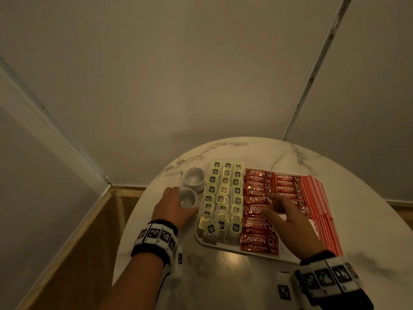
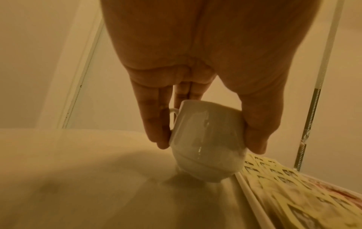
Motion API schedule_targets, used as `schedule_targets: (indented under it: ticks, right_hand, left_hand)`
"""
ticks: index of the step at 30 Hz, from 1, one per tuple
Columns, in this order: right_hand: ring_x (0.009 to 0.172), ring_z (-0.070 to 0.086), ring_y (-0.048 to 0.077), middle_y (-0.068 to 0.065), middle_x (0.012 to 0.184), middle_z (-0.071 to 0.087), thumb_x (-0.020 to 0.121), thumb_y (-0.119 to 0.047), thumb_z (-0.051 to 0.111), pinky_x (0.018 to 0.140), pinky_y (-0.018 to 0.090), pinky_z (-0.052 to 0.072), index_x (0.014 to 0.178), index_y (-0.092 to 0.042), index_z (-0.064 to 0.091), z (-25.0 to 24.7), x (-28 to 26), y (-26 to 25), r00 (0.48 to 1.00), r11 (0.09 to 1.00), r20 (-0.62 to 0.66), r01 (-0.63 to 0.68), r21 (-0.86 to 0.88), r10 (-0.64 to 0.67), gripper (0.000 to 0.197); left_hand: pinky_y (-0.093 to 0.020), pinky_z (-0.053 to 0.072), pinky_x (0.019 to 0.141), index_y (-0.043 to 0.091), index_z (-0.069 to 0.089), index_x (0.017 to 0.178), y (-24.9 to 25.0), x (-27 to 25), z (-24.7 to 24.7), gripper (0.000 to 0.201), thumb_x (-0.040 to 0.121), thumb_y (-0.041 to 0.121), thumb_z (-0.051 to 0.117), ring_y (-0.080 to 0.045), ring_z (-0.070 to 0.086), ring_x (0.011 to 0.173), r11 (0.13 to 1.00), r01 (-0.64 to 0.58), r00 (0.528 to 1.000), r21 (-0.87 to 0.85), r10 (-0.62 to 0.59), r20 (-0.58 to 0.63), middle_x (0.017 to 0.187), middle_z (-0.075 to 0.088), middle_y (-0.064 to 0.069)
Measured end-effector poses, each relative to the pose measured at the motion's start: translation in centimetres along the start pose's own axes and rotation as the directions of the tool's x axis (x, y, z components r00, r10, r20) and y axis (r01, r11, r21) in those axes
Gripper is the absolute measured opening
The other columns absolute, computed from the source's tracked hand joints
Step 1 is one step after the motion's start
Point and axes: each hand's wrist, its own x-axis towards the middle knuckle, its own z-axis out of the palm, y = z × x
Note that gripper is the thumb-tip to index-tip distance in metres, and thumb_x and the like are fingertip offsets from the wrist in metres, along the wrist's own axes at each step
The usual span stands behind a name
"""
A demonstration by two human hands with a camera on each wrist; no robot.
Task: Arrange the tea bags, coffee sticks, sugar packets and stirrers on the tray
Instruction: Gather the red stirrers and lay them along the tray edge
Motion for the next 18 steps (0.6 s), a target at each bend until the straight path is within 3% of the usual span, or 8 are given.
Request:
schedule_targets:
  ticks: [1, 3, 5, 7, 10, 12, 15, 18]
  right_hand:
    - [0.087, 0.057, -0.003, -0.009, 0.101, 0.059, 0.093, -0.024, 0.059, 0.057, 0.009, 0.044, 0.124, -0.026, 0.048, -0.3, -0.3, 0.2, 1.0, 1.0, -0.008, 0.004, -0.007, -0.005, 0.034]
    - [0.096, 0.056, 0.002, -0.01, 0.102, 0.059, 0.092, -0.028, 0.059, 0.067, 0.015, 0.046, 0.125, -0.028, 0.048, -0.7, -0.8, 0.7, 0.999, 0.999, -0.032, 0.015, -0.035, -0.016, 0.035]
    - [0.104, 0.056, 0.01, -0.012, 0.103, 0.059, 0.09, -0.033, 0.06, 0.078, 0.037, 0.054, 0.127, -0.028, 0.049, -1.1, -0.9, 1.0, 0.999, 0.997, -0.042, 0.008, -0.07, -0.011, 0.038]
    - [0.107, 0.055, 0.011, -0.013, 0.103, 0.06, 0.089, -0.034, 0.06, 0.083, 0.046, 0.054, 0.129, -0.027, 0.049, -1.4, -1.1, 1.1, 0.999, 0.997, -0.046, 0.013, -0.078, -0.017, 0.042]
    - [0.108, 0.055, 0.01, -0.012, 0.101, 0.061, 0.09, -0.031, 0.061, 0.081, 0.032, 0.048, 0.128, -0.026, 0.051, -1.8, -1.3, 1.2, 0.998, 0.996, -0.048, 0.04, -0.079, -0.044, 0.04]
    - [0.105, 0.054, 0.005, -0.012, 0.102, 0.061, 0.09, -0.029, 0.06, 0.073, 0.021, 0.043, 0.125, -0.028, 0.05, -2.0, -1.5, 1.3, 0.998, 0.996, -0.036, 0.047, -0.071, -0.049, 0.037]
    - [0.102, 0.054, 0.0, -0.014, 0.102, 0.06, 0.091, -0.03, 0.06, 0.069, 0.018, 0.042, 0.121, -0.035, 0.047, -2.2, -1.8, 1.6, 0.998, 0.996, -0.027, 0.05, -0.071, -0.052, 0.033]
    - [0.1, 0.054, -0.001, -0.013, 0.101, 0.06, 0.091, -0.029, 0.059, 0.068, 0.017, 0.042, 0.12, -0.035, 0.046, -2.3, -2.0, 1.8, 0.999, 0.997, -0.032, 0.042, -0.06, -0.044, 0.032]
  left_hand:
    - [-0.033, 0.045, 0.088, 0.021, 0.045, 0.125, 0.1, 0.1, 0.2, 0.07, 0.07, 0.055, 0.073, -0.023, 0.056, 0.109, 1.0, 0.011, 1.0, 0.002, -0.011, -0.001, 0.124, 0.047, 0.0]
    - [-0.034, 0.046, 0.087, 0.02, 0.045, 0.123, 0.3, 0.1, 0.7, 0.071, 0.069, 0.055, 0.074, -0.024, 0.056, 0.108, 1.0, 0.027, 1.0, 0.003, -0.027, -0.002, 0.125, 0.046, 0.0]
    - [-0.035, 0.047, 0.087, 0.018, 0.045, 0.122, 0.4, 0.0, 1.2, 0.072, 0.068, 0.056, 0.075, -0.024, 0.056, 0.107, 0.999, 0.033, 0.999, 0.017, -0.032, -0.009, 0.125, 0.045, -0.001]
    - [-0.036, 0.048, 0.087, 0.017, 0.044, 0.123, 0.4, -0.1, 1.5, 0.075, 0.068, 0.058, 0.074, -0.025, 0.056, 0.107, 0.999, 0.035, 0.999, 0.024, -0.035, -0.006, 0.126, 0.045, -0.002]
    - [-0.039, 0.048, 0.093, 0.015, 0.039, 0.132, 0.4, 0.0, 1.0, 0.096, 0.062, 0.075, 0.066, -0.026, 0.052, 0.116, 0.996, 0.062, 0.998, 0.058, -0.062, 0.011, 0.133, 0.041, -0.005]
    - [-0.043, 0.044, 0.099, 0.015, 0.034, 0.138, 0.4, 0.8, -0.6, 0.11, 0.058, 0.087, 0.054, -0.029, 0.044, 0.124, 0.994, 0.084, 0.994, 0.071, -0.079, -0.074, 0.138, 0.038, -0.008]
    - [-0.045, 0.038, 0.102, 0.017, 0.036, 0.14, 1.0, 3.8, -3.5, 0.097, 0.069, 0.081, 0.052, -0.032, 0.037, 0.127, 0.998, 0.019, 0.987, 0.067, -0.008, -0.159, 0.14, 0.039, -0.009]
    - [-0.048, 0.035, 0.107, 0.025, 0.028, 0.146, 2.2, 6.9, -4.3, 0.093, 0.072, 0.07, 0.062, -0.03, 0.031, 0.134, 0.971, -0.153, 0.988, 0.186, 0.154, 0.008, 0.15, 0.032, -0.003]
